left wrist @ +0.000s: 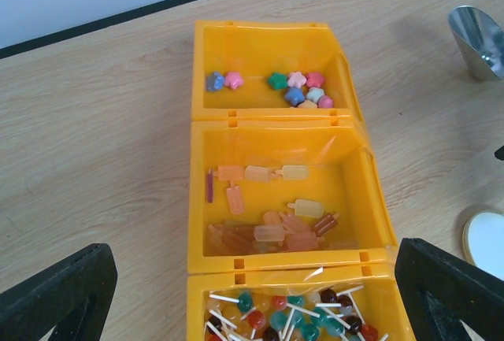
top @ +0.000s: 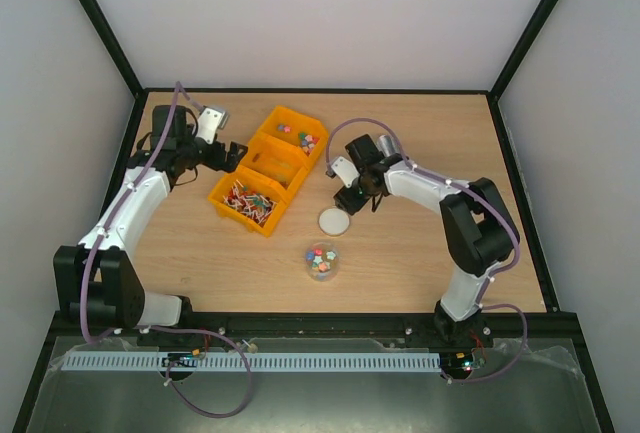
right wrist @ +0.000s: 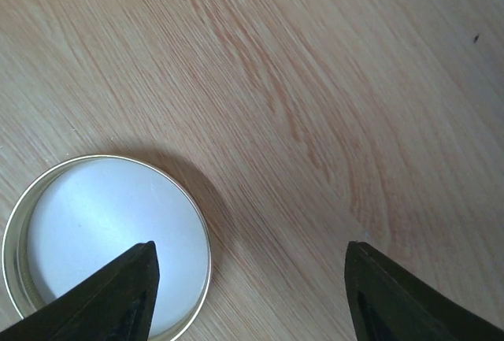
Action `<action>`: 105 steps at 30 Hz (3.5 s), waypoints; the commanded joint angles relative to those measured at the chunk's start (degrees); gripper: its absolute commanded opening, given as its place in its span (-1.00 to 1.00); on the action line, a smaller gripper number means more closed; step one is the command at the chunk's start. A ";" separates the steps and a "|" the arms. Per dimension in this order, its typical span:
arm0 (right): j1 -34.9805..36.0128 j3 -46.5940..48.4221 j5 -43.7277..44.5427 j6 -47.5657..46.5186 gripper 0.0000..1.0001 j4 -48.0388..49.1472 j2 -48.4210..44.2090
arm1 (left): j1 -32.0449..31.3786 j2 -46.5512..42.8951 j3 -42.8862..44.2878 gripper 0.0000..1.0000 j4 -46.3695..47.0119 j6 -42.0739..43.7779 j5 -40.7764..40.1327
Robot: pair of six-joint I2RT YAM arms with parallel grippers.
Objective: Pack the candies
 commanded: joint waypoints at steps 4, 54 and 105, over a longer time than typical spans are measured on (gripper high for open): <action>1.21 -2.63 1.26 0.20 0.19 0.52 2.17 | -0.11 -1.09 0.07 0.99 -0.98 2.00 1.69; -5.98 21.21 -51.85 -9.93 -0.97 -45.68 2.98 | -31.63 -9.05 -3.31 0.73 -5.93 54.34 9.39; -1.10 -9.42 -35.79 0.03 0.26 -4.86 -32.02 | -26.19 0.31 2.76 -0.60 -17.61 20.29 28.35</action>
